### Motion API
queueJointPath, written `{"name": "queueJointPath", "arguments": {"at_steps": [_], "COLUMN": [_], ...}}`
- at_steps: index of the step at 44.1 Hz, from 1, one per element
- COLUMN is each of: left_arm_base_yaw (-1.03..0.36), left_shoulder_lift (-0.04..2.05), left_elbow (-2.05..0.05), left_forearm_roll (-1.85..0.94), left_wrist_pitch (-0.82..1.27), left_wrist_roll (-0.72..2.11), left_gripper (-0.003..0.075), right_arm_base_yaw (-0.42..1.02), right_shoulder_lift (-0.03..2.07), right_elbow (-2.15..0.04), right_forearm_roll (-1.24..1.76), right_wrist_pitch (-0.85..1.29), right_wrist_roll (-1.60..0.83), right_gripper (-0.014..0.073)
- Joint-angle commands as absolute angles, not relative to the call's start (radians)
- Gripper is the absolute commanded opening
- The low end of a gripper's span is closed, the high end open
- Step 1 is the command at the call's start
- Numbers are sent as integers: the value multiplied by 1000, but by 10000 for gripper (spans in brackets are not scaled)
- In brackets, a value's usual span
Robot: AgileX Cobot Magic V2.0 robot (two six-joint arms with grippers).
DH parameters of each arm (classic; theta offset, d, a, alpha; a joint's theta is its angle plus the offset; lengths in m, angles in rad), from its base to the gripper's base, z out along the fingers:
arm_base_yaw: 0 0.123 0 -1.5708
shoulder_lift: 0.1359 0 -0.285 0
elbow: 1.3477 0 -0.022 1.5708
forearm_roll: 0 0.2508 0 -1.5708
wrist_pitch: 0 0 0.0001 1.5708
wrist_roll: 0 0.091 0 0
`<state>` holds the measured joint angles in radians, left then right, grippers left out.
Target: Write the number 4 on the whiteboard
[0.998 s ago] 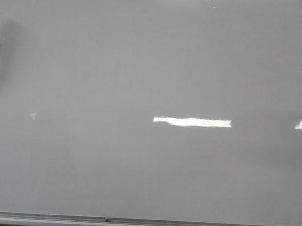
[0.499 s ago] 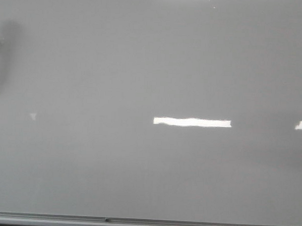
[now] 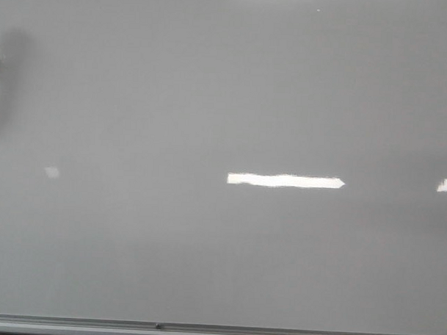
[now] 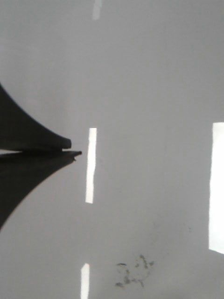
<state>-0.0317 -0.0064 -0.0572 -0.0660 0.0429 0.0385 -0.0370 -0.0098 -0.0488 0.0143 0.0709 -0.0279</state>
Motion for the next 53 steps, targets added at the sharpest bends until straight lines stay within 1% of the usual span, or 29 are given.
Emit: {"name": "queueJointPath", "arguments": {"at_steps": [1, 8, 20, 30, 40, 53], "left_arm_base_yaw": [-39, -39, -39, -39, -39, -39], "left_shoulder_lift": [-17, 10, 230, 432, 582, 715], "left_elbow": [-166, -307, -559, -671, -667, -667], "left_forearm_roll": [-81, -70, -70, -70, -70, -72], "left_wrist_pitch": [-15, 75, 264, 364, 372, 398], "left_wrist_roll": [39, 39, 39, 39, 39, 39], "left_gripper": [-20, -20, -20, -20, -20, -20], "right_arm_base_yaw": [-40, -40, -40, -40, -40, -40], "right_shoulder_lift": [-9, 81, 290, 404, 459, 513], "right_elbow": [-168, -342, -573, -599, -597, -596], "right_forearm_roll": [18, 18, 19, 19, 19, 19], "right_wrist_pitch": [42, 171, 361, 356, 360, 394], "right_wrist_roll": [-27, -28, -28, -28, -28, -28], "right_gripper": [-69, -69, -69, -69, -69, -69]}}
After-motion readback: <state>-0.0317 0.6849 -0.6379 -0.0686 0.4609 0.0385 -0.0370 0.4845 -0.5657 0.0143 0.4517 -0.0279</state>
